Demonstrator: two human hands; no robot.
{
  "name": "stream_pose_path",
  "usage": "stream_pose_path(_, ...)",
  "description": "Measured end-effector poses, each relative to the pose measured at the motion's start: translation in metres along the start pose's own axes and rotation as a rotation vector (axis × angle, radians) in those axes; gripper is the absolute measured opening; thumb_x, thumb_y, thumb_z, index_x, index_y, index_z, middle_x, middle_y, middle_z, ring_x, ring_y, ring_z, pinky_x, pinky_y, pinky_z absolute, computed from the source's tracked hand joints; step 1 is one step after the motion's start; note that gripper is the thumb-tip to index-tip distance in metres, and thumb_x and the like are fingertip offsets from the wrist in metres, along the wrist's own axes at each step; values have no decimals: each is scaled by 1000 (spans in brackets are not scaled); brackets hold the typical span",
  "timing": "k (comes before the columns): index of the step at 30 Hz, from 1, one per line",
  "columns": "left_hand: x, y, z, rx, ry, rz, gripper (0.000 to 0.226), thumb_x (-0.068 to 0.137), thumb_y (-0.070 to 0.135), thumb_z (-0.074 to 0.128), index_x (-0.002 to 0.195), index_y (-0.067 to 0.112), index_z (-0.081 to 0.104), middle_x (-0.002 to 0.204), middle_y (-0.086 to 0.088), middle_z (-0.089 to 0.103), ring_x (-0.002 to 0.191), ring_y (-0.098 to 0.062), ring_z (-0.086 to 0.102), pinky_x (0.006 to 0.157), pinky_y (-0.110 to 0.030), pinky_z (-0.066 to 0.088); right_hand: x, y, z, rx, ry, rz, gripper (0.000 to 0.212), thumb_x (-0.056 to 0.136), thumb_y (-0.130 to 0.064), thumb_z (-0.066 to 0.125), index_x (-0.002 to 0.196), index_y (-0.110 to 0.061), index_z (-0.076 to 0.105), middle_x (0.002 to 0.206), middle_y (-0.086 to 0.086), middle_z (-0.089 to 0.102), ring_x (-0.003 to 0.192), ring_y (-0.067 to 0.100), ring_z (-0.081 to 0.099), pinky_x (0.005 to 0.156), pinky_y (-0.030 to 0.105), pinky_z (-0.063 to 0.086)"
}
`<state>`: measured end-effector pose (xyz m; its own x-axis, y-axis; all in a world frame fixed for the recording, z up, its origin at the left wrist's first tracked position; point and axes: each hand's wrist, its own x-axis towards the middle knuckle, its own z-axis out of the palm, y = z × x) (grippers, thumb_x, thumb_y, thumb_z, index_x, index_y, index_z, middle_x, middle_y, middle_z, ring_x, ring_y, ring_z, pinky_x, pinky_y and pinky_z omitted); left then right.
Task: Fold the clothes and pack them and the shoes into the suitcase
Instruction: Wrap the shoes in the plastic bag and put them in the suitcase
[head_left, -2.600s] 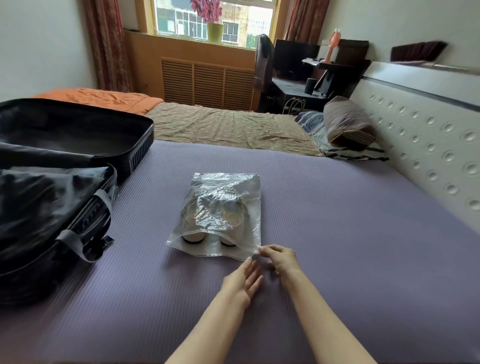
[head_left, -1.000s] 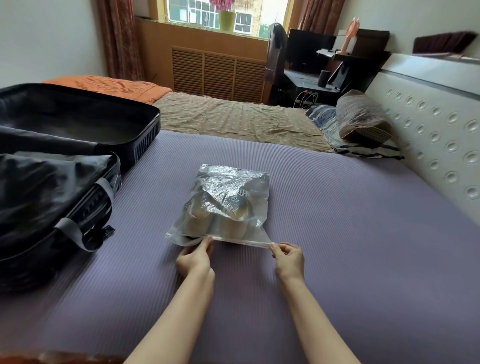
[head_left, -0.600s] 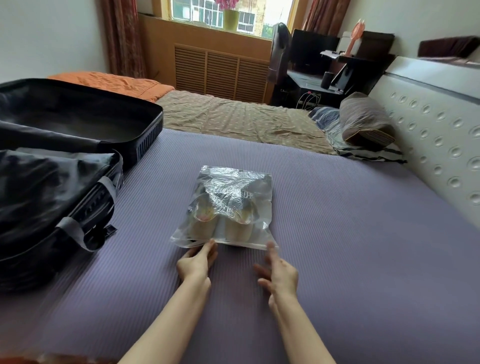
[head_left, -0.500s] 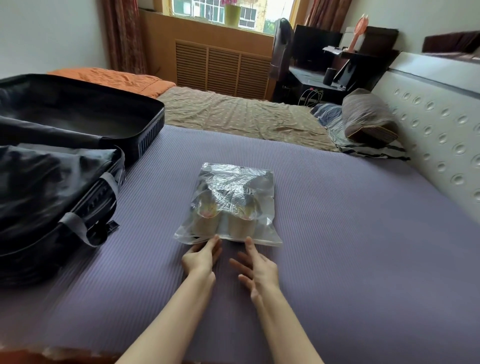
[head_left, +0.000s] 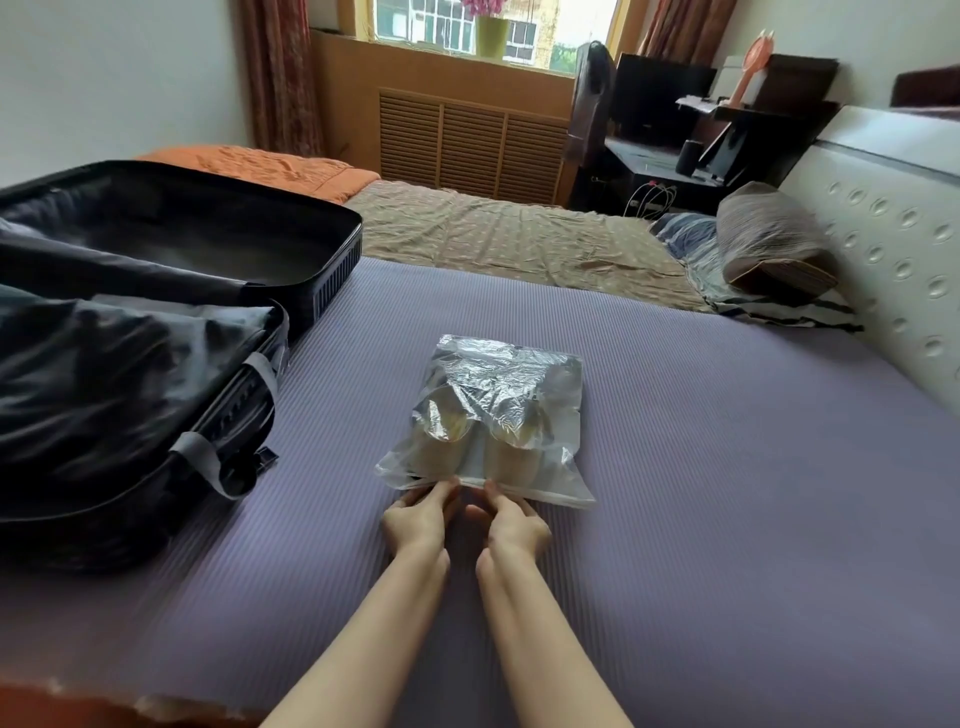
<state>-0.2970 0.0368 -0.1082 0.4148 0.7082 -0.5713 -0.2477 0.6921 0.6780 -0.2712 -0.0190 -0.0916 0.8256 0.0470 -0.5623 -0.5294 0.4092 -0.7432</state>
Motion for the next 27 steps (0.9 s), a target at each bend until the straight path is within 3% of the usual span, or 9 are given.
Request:
stream_pose_path(2,-1,2,0,-2,8,26,10,74,-12,68,78,-5,64,54,-7,67,47,-10,64,57,-21,57,1,-1,0,-5,10,-23,17,79,9,67,67,-1,61,40,-4,59,30,9,53,34,16,41)
stream_pose_path(6,1,13,-4,5,62,82,12,74,-10,70,77,-1,62,71,-12,64,49,-10,64,55,-17,56,4,-6,-5,-33,19,-57,13,79,3,69,70,-2,62,44,-3,62,32,9,53,37,14,39)
stream_pose_path(11,17,33,-32,3,51,61,15,76,-11,69,79,0,59,75,-15,62,46,-9,64,58,-19,56,14,-14,-27,-87,24,-55,16,81,1,69,70,-8,61,47,-2,64,33,9,55,31,12,28)
stream_pose_path(15,14,33,-37,63,11,62,25,79,-8,68,98,2,57,78,-15,64,65,-18,65,59,-21,56,13,-14,-31,-98,15,-45,17,83,0,68,70,-8,60,52,0,65,34,11,57,29,13,27)
stream_pose_path(18,14,38,-43,286,-90,65,30,81,-3,67,106,8,53,82,-16,66,72,-19,65,58,-23,56,13,-14,-33,-100,24,-31,13,86,-3,65,76,-9,58,73,8,65,37,12,61,29,12,20)
stream_pose_path(20,13,42,-49,436,-175,47,36,81,-4,67,112,6,51,85,-19,66,72,-20,66,59,-25,57,13,-12,-34,-117,5,-20,11,87,-9,66,81,-12,57,80,8,64,44,14,64,31,13,29)
stream_pose_path(23,2,40,-50,532,-307,-35,45,79,-7,68,115,2,44,83,-22,65,60,-18,67,54,-24,57,13,-12,-29,-140,-12,-28,12,87,-11,67,81,-13,56,76,7,61,60,21,62,47,28,49)
stream_pose_path(27,-9,27,-49,621,-440,-124,55,75,-10,70,118,1,38,85,-22,66,62,-19,68,58,-27,58,15,-19,-22,-120,18,-57,13,83,-8,70,84,-9,57,82,11,65,71,25,64,62,38,52)
